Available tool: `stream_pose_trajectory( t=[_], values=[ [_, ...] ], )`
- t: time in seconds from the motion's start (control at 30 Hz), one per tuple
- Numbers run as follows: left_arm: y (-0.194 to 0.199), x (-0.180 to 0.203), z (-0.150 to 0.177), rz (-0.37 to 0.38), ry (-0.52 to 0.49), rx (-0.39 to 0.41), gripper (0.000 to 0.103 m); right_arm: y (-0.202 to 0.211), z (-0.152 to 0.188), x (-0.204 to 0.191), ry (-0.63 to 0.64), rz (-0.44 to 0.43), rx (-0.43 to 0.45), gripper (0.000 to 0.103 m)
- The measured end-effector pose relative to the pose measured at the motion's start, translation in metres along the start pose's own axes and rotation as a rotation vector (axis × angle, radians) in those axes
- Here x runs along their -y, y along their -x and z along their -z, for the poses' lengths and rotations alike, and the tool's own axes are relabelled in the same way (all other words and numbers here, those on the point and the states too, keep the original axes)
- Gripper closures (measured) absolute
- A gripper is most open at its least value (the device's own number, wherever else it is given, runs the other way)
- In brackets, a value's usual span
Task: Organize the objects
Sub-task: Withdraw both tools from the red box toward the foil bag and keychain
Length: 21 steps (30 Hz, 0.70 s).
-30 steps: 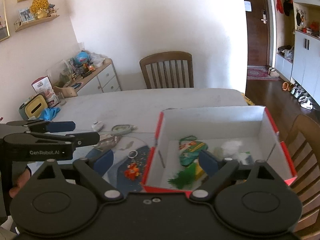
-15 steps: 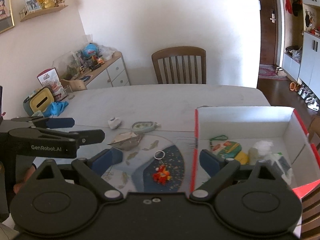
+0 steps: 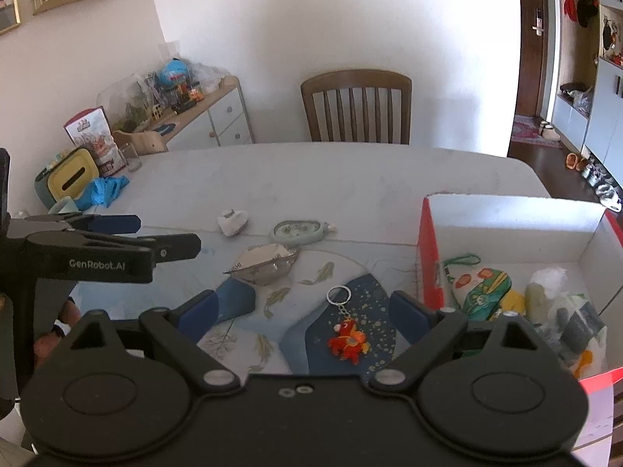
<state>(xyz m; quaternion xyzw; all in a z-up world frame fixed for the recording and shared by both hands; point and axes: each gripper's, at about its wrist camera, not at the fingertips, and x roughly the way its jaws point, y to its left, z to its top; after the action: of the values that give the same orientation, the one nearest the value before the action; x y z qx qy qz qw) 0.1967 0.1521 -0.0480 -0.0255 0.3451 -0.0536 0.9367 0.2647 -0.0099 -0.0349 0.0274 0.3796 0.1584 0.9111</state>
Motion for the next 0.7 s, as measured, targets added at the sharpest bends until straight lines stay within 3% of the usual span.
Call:
stream_pose_trajectory(
  t=[0.4, 0.7],
  values=[
    [-0.05, -0.068, 0.001, -0.096, 0.035, -0.036, 0.0, -0.044, 0.013, -0.007, -0.032, 0.076, -0.075, 0.012],
    [-0.096, -0.092, -0.002, -0.097, 0.014, -0.066, 0.0, -0.076, 0.029, -0.01, -0.067, 0.155, -0.115, 0.016]
  ],
)
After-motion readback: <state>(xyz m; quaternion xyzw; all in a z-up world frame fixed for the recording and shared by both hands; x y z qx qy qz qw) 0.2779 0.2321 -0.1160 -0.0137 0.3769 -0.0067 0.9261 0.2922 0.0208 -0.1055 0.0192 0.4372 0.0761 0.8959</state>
